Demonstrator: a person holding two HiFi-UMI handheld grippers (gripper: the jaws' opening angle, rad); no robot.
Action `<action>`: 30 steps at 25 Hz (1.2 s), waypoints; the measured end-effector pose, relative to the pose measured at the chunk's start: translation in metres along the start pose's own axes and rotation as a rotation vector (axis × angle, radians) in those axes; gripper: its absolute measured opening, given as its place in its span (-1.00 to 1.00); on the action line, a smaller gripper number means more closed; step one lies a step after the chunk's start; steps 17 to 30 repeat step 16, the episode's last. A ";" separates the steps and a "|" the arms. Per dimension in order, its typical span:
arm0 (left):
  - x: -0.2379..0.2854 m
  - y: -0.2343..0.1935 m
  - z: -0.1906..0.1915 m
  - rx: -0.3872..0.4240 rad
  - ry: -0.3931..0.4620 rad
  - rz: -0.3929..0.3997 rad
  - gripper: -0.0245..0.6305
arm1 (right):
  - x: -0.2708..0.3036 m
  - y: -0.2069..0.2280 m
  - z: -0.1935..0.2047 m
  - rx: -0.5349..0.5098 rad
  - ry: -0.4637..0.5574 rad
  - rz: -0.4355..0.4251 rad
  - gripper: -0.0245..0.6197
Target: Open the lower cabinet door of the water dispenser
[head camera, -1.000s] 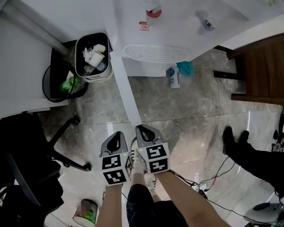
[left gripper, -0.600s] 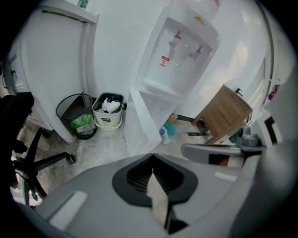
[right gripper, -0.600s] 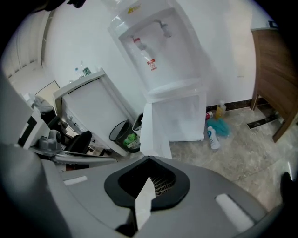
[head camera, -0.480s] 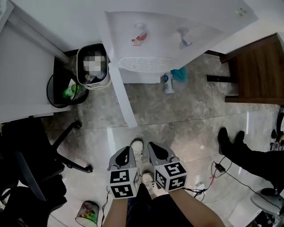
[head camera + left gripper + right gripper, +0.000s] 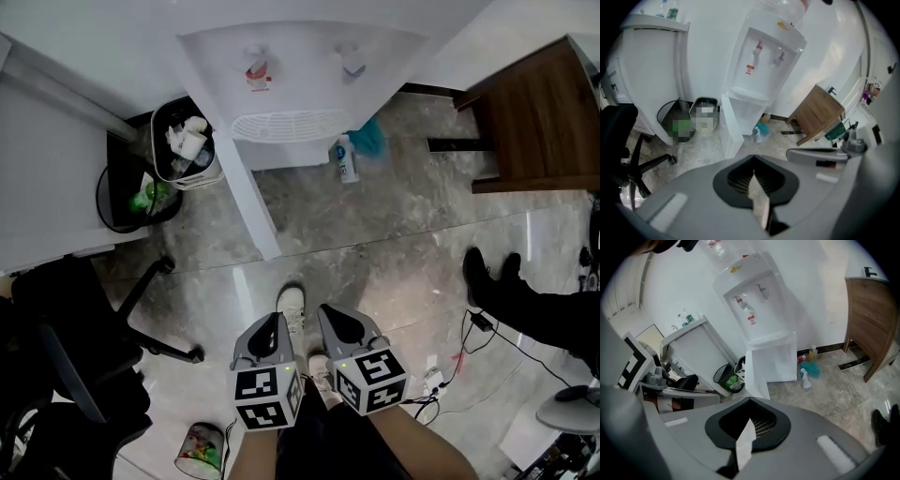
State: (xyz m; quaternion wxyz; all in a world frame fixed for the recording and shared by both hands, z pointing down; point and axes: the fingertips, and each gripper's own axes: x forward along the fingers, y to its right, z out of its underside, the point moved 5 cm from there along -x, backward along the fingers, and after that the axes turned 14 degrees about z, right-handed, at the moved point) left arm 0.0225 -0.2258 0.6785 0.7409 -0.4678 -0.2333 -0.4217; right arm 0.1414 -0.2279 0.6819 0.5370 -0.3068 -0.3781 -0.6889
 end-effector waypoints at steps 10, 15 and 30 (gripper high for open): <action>0.000 -0.001 -0.004 0.007 0.005 -0.004 -0.91 | 0.003 -0.004 -0.007 -0.018 0.007 -0.007 -0.95; 0.003 -0.004 -0.005 0.004 0.004 -0.006 -0.91 | 0.006 -0.006 -0.007 -0.015 0.003 -0.007 -0.94; 0.003 -0.005 -0.005 0.003 0.003 -0.006 -0.91 | 0.007 -0.006 -0.007 -0.014 0.002 -0.008 -0.94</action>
